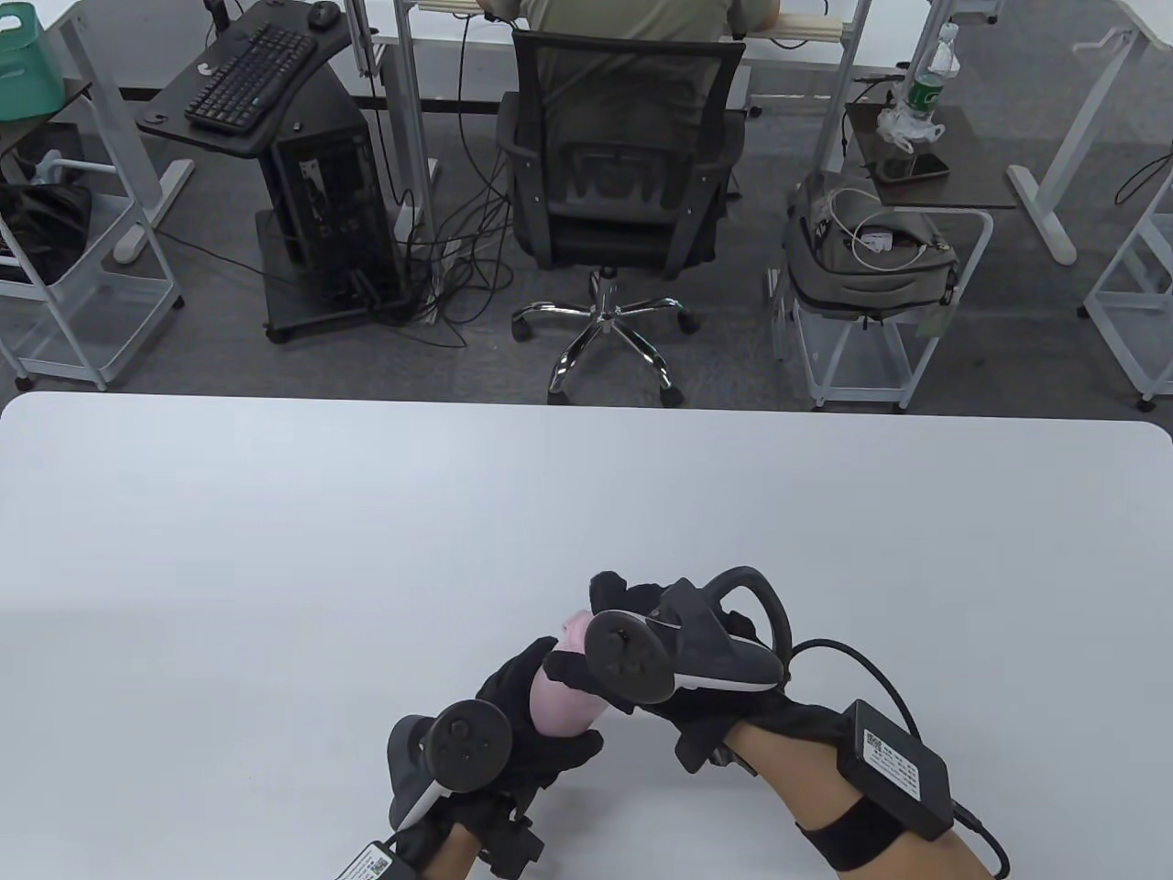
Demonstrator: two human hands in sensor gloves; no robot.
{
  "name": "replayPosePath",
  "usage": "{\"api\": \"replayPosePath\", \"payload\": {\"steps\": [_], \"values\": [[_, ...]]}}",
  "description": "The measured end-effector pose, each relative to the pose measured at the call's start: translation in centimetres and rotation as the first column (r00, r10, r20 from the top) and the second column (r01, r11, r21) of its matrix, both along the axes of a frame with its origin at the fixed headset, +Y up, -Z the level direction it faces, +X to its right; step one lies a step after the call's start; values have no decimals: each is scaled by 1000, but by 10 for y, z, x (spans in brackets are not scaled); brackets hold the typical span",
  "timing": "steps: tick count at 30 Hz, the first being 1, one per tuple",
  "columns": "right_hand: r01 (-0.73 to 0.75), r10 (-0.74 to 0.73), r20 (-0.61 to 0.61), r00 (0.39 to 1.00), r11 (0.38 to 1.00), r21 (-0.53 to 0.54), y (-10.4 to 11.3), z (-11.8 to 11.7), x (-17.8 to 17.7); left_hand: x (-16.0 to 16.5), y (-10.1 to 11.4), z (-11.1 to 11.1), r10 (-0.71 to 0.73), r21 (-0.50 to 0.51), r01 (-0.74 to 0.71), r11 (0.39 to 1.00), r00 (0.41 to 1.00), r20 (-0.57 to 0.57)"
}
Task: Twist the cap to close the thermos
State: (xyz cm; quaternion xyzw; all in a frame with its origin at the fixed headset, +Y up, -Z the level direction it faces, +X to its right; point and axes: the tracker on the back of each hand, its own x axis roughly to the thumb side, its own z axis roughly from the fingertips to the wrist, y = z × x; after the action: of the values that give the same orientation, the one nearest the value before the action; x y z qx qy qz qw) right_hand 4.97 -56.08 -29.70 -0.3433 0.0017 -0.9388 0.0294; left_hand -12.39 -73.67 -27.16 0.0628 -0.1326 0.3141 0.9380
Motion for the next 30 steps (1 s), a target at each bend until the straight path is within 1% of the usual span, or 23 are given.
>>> {"api": "replayPosePath", "payload": {"steps": [2,3,5,7,9,11,14,19,20,21,22,23,26,27,28,29,30], "values": [[14,-17,-44,999,998,-68,6,0,5,-1,0,0,5,0,-5,1000,1000,5],[16,-26,-99,995,994,-109,10,-1,7,-1,-1,0,6,-1,-6,1000,1000,7],[9,-36,-183,982,989,-150,14,1,8,-1,-1,0,7,-3,-7,1000,1000,9],[-10,-34,-282,959,988,-152,17,5,7,0,0,0,3,-4,-3,1000,1000,16],[-73,28,-306,952,987,-140,16,8,4,0,-1,0,-2,-3,2,1000,1000,20],[-131,87,-301,950,982,-133,13,10,0,0,-1,0,-2,-5,2,1000,1000,24],[-128,76,-318,945,981,-146,9,9,-3,0,-1,0,-2,-5,3,1000,1000,27],[-54,7,-286,958,986,-157,5,7,-3,0,1,0,18,-10,-17,1000,1000,12],[-36,-6,-253,967,987,-159,3,8,-3,-1,2,0,21,-4,-21,1000,1000,17],[-1,-29,-227,973,991,-133,3,9,-3,0,4,1,23,5,-23,1000,1000,7],[35,-54,-217,975,995,-93,2,9,-2,0,5,1,15,9,-15,1000,1000,5],[72,-80,-179,981,996,-51,2,8,-1,1,7,2,12,18,-12,1000,1000,5],[140,-145,-87,986,988,-65,-2,6,0,4,10,5,-11,47,11,999,1000,-1],[160,-166,-50,985,982,-103,-3,5,0,5,11,6,-19,61,19,998,1000,-5],[176,-180,-29,983,977,-117,-3,5,1,5,11,6,-19,68,19,998,1000,-8],[204,-206,-13,979,975,-90,-4,7,0,5,12,7,-15,71,16,997,1000,-15],[196,-196,4,980,978,-72,-4,8,-1,5,13,7,-25,81,26,996,1000,-19]]}}
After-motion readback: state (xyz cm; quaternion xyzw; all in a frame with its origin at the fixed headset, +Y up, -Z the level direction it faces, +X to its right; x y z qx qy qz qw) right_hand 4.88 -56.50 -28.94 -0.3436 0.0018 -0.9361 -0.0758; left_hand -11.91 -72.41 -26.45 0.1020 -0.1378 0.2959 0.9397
